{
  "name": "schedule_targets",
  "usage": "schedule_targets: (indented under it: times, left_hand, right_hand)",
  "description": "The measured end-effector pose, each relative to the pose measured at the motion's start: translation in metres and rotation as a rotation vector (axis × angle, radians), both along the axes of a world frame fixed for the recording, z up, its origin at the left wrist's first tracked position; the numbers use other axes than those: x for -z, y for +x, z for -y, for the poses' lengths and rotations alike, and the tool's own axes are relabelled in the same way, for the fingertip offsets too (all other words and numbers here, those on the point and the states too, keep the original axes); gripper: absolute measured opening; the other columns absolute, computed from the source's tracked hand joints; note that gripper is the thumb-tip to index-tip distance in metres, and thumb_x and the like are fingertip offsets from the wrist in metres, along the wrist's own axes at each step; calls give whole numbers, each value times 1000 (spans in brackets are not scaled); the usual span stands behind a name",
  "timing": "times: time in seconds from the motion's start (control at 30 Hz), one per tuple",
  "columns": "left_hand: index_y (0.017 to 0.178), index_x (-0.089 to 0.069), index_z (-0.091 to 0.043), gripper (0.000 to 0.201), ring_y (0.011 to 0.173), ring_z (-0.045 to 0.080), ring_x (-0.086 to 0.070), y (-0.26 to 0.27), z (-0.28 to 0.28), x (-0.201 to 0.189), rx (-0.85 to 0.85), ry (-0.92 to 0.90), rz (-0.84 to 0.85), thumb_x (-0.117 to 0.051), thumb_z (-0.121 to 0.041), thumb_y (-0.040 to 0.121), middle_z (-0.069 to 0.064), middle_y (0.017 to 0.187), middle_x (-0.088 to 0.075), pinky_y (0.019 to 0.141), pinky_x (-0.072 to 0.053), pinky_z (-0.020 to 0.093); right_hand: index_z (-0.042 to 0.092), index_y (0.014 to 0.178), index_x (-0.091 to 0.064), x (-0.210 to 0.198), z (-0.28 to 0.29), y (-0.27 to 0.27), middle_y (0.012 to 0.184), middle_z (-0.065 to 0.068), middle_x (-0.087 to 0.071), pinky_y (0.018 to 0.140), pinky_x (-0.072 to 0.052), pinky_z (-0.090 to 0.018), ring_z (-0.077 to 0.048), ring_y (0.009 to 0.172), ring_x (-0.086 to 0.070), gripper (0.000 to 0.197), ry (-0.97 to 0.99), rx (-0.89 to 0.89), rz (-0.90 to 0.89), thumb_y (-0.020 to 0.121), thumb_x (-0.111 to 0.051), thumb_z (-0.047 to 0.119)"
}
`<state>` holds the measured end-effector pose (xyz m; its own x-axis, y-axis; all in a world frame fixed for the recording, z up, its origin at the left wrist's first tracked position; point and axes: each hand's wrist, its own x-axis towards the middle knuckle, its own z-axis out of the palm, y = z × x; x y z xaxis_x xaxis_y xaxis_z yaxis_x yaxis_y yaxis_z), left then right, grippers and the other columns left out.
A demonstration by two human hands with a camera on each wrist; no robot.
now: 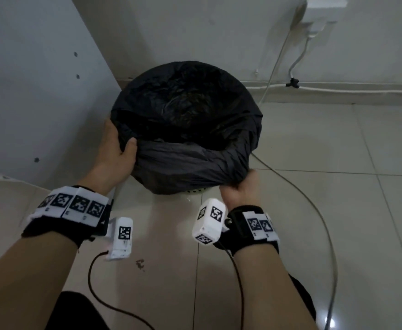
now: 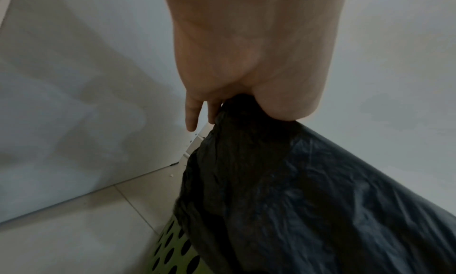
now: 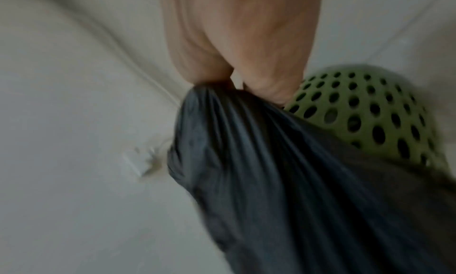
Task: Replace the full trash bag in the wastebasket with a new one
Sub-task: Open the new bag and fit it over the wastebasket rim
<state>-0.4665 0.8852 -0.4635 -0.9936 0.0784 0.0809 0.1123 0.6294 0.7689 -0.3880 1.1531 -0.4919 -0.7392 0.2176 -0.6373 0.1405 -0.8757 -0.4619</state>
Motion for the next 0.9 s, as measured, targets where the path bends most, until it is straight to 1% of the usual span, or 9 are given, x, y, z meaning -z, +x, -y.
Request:
schedule_targets:
  times: [0.07, 0.17, 0.33, 0.47, 0.57, 0.63, 0.77, 0.83, 0.9]
  left_hand:
    - [158, -18, -15, 72, 143, 18, -36, 0, -1, 0, -16, 2, 15, -42, -40, 95, 6, 156, -37, 122, -28, 43]
    - [158, -18, -15, 71, 142, 18, -36, -2, 1, 1, -27, -5, 17, -41, -38, 95, 6, 156, -37, 122, -27, 40]
    - [156, -25, -12, 60, 135, 19, -45, -12, 6, -3, -69, -57, 51, -44, -33, 103, 8, 152, -45, 111, -34, 26]
    - [154, -27, -15, 90, 141, 18, -42, -11, 5, -6, -156, 38, 54, -47, -73, 88, 5, 155, -43, 119, -33, 37]
    - [157, -16, -11, 97, 150, 26, -24, -1, -3, 4, -83, -102, 61, -47, -65, 82, 14, 161, -25, 123, -24, 45]
    - [158, -4, -5, 100, 153, 32, -13, -1, -4, 5, -67, -167, 80, -44, -55, 82, 21, 163, -12, 124, -18, 50]
    - [158, -9, -4, 91, 151, 34, -18, -6, 9, 1, -33, -161, 114, -42, -48, 85, 23, 161, -19, 124, -19, 51]
    - [159, -10, -8, 87, 150, 24, -24, -7, 9, -1, -13, -102, 92, -42, -51, 90, 14, 163, -24, 124, -22, 40]
    - [159, -9, -8, 83, 144, 9, -27, -3, 2, -4, -85, -56, 59, -49, -46, 98, 1, 161, -27, 117, -23, 18]
  right_hand:
    - [17, 93, -68, -4, 1, 3, 107, -15, -65, 103, -44, -42, -30, 101, -62, 23, -118, 68, -43, 82, -56, 34]
    - [2, 134, -55, -4, 2, 5, 137, -20, -58, 113, -37, -47, -35, 128, -55, 51, -211, -3, -107, 96, -55, 35]
    - [14, 142, -49, 2, -6, 8, 141, -15, -55, 94, -52, -42, -31, 124, -55, 49, -200, -47, -121, 93, -53, 12]
    - [2, 142, -47, -2, 0, 1, 134, -22, -57, 99, -51, -47, -36, 121, -56, 67, -227, -52, -137, 75, -52, 3]
    - [0, 114, -66, -1, -2, 1, 124, -17, -62, 107, -42, -45, -35, 114, -59, 47, -88, -51, -96, 70, -53, 3]
    - [7, 95, -70, -5, -13, -1, 109, -12, -66, 104, -42, -44, -30, 103, -62, 23, -61, 28, -139, 83, -50, 8]
    - [11, 135, -56, -8, -13, -16, 131, -14, -63, 104, -47, -51, -31, 118, -61, 38, 59, -44, -71, 100, -49, 25]
    - [5, 135, -55, -1, 0, -16, 133, -17, -61, 106, -46, -50, -31, 118, -60, 47, 105, -134, 45, 91, -56, 20]
    - [1, 133, -56, 7, 3, -14, 136, -22, -58, 94, -55, -43, -28, 106, -66, 45, 74, -116, 137, 90, -51, 11]
